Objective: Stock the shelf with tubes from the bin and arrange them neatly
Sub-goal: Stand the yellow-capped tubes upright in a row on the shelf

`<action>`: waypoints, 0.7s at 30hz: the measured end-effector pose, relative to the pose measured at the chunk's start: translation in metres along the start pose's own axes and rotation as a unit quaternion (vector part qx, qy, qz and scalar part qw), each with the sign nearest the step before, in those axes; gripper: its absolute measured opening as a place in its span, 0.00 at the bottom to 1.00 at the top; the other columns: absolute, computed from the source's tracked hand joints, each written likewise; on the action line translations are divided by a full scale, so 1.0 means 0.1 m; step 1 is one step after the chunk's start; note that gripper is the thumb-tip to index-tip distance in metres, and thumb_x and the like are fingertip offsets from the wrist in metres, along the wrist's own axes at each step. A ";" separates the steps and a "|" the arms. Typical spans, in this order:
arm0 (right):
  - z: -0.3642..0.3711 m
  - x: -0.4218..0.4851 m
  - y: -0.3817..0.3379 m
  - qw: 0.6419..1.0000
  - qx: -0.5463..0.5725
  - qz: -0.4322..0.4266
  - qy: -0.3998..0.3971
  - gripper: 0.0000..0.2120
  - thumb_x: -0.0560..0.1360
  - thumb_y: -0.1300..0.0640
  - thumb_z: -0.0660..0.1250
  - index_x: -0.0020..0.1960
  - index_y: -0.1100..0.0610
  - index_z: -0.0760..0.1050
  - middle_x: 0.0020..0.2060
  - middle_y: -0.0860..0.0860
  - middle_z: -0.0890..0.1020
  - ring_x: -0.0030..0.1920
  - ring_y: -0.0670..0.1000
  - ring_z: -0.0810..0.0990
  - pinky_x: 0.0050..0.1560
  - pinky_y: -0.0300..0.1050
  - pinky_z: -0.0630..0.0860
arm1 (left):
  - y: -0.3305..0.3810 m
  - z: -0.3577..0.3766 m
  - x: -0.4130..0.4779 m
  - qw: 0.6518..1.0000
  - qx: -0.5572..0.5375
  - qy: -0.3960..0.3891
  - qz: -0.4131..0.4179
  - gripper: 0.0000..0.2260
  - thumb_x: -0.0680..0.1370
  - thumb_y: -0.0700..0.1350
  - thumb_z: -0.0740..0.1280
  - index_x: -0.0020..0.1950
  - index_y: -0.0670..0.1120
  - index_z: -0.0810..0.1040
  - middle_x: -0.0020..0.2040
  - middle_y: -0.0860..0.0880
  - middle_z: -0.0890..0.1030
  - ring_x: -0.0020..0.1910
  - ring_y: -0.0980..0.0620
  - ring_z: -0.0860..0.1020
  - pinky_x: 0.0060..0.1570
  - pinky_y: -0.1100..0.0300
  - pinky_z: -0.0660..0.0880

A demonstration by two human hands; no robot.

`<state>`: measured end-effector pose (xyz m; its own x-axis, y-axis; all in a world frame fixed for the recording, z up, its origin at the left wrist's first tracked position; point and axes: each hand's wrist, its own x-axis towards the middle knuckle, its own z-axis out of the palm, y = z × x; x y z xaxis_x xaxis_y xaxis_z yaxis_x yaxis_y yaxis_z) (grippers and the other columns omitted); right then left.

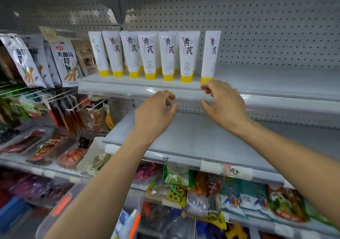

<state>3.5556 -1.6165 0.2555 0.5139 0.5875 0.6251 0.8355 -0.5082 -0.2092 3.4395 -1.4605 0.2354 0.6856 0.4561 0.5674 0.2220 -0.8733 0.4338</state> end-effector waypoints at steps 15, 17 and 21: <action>2.15 -0.79 -1.39 0.935 0.117 -0.091 -0.321 0.13 0.74 0.52 0.64 0.58 0.51 0.74 0.55 0.50 0.79 0.57 0.54 0.76 0.54 0.49 0.72 | -2.54 -0.05 -1.77 0.937 0.041 -0.196 -0.285 0.10 0.78 0.53 0.66 0.57 0.51 0.78 0.45 0.55 0.79 0.46 0.52 0.79 0.44 0.56 0.75; 2.60 -0.88 -1.61 0.914 0.139 -0.067 -0.375 0.11 0.74 0.54 0.65 0.56 0.52 0.75 0.52 0.49 0.80 0.54 0.53 0.77 0.51 0.50 0.75 | -3.00 0.04 -1.94 0.920 0.016 -0.188 -0.345 0.10 0.78 0.51 0.67 0.56 0.48 0.79 0.44 0.53 0.78 0.44 0.51 0.77 0.42 0.58 0.72; 3.55 -1.16 -1.92 0.860 0.176 0.008 -0.480 0.07 0.74 0.56 0.65 0.53 0.53 0.75 0.45 0.49 0.80 0.47 0.53 0.79 0.47 0.51 0.77 | -3.92 0.34 -2.29 0.834 -0.097 -0.181 -0.511 0.02 0.76 0.43 0.69 0.48 0.46 0.80 0.42 0.42 0.82 0.39 0.41 0.80 0.44 0.47 0.78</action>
<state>3.4041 -1.3636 -0.0437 0.3087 0.9171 -0.2523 0.7477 -0.3979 -0.5316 3.2189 -1.2284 -0.0888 0.3787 0.8334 -0.4025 0.7267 0.0016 0.6870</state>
